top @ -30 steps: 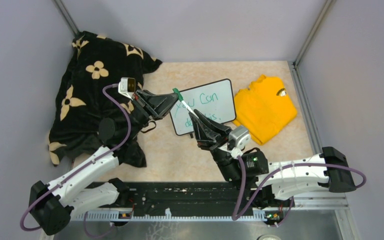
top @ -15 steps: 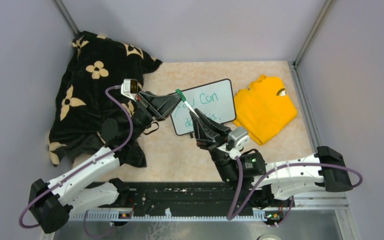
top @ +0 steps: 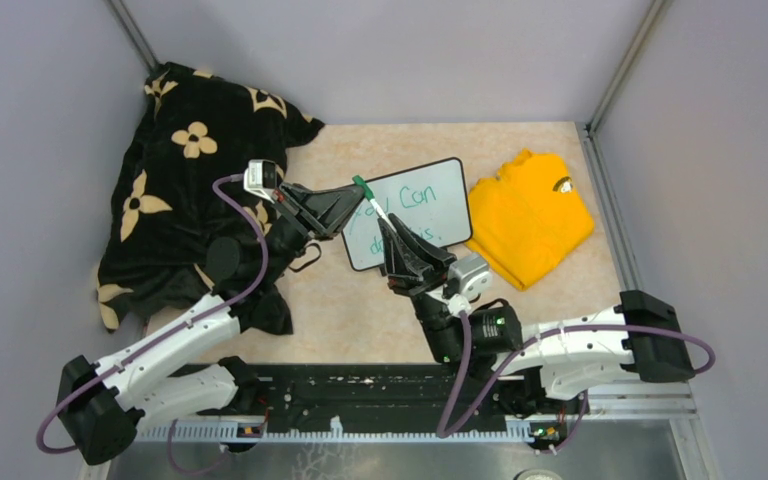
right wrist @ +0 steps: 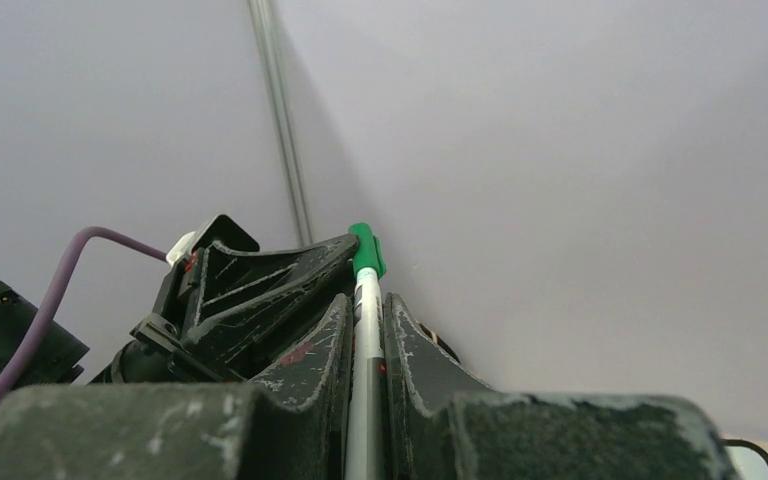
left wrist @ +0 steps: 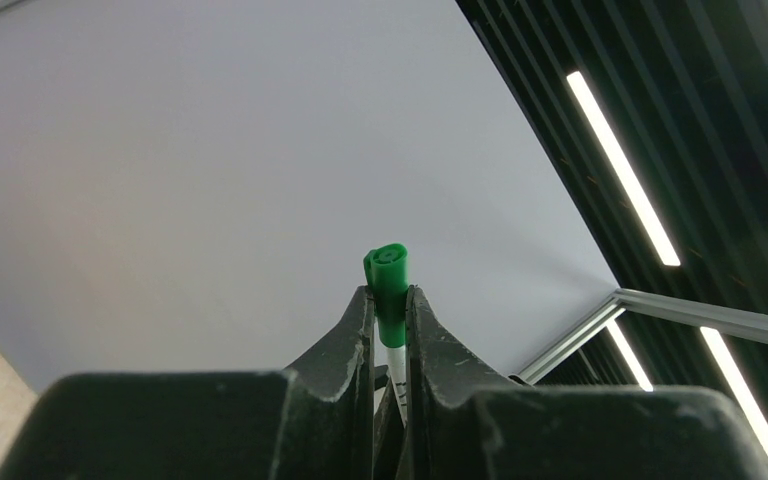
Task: Write a sentence on the whiteboard
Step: Close the whiteboard marker at the center of the board.
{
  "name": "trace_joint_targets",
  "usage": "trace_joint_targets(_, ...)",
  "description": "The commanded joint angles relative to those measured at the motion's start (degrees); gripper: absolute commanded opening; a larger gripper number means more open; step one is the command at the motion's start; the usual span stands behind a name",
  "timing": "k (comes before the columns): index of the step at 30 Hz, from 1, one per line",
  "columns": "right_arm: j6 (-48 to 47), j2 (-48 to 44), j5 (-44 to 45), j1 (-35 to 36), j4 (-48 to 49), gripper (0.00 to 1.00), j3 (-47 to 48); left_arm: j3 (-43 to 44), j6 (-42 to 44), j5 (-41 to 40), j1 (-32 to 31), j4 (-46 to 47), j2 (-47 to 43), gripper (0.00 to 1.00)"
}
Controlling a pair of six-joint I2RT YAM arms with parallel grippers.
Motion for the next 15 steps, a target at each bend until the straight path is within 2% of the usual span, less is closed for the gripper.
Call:
trace_joint_targets(1, -0.68, 0.33, 0.49, -0.43, 2.31, 0.00, 3.22, 0.50, 0.16, 2.34, -0.87, 2.80, 0.64, 0.00)
trace_joint_targets(15, 0.50, 1.22, 0.34, -0.40, 0.19, 0.00, 3.91, 1.41, 0.26, 3.21, -1.69, 2.33, 1.98, 0.00)
